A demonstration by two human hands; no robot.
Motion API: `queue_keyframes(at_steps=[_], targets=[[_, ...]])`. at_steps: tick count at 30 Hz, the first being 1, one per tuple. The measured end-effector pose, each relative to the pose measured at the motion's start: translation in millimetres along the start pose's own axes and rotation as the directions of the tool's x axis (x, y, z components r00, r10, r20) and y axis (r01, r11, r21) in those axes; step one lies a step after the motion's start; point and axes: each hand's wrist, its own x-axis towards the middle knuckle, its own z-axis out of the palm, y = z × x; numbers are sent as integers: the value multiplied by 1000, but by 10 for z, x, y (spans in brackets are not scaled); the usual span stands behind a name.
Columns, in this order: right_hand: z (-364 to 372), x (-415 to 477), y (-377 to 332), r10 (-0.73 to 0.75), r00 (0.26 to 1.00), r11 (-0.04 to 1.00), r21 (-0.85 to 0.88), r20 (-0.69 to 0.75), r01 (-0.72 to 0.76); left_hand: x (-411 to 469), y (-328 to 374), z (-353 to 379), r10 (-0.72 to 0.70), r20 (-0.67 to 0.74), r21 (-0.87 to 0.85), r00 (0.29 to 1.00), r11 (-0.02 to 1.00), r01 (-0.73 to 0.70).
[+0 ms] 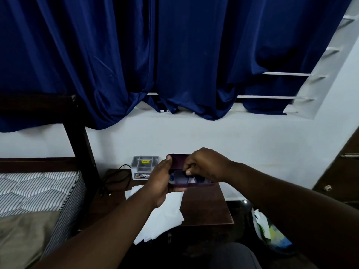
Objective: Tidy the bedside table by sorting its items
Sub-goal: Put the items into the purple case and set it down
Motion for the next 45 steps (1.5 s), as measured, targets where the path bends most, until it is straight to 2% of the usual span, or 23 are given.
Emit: queue_keyframes(at_steps=[5,8,10,12,13,14,15,16,17,18,20,23,30,37,41,45], targets=[[25,4,-3,-5,998,999,52,-69,9,22,-32,-41,1,13,-17,1000,1000,-1],[23,-72,21,32,959,986,163,-282,15,35,-21,-102,9,22,-38,1000,999,-9],[50,-152,62,205,854,932,363,-479,-20,40,14,-176,16,17,-65,1000,998,-15],[123,-206,127,398,687,868,492,-608,-68,41,44,-266,19,14,-87,1000,996,-18],[163,-212,157,484,623,838,531,-614,-129,32,59,-311,22,12,-94,1000,995,-21],[201,-203,189,570,597,787,584,-565,-199,17,76,-350,26,12,-97,1000,995,-25],[232,-184,206,659,603,692,676,-449,-253,9,87,-386,32,15,-96,999,995,-30],[252,-166,192,718,638,553,785,-278,-279,-6,101,-414,37,19,-91,999,995,-35],[266,-155,167,717,691,398,867,-89,-301,-20,109,-433,43,23,-82,999,996,-41],[269,-158,122,661,748,288,903,54,-320,-44,121,-448,49,28,-73,998,996,-47],[267,-180,25,518,831,175,926,203,-335,-89,137,-463,54,44,-49,998,997,-51],[258,-161,-74,423,867,50,948,264,-314,-131,163,-493,43,78,-7,996,999,-42],[286,-87,-28,426,858,-41,954,287,-298,-137,249,-566,12,134,-15,991,1000,-10],[323,-77,-31,435,847,-86,950,306,-299,-85,200,-602,7,113,-50,994,999,-2],[360,-31,-49,441,851,-90,957,285,-274,-45,172,-665,11,69,-92,998,996,-4],[433,58,-54,446,862,-41,968,240,-248,-12,156,-706,30,46,-100,998,995,-26]])
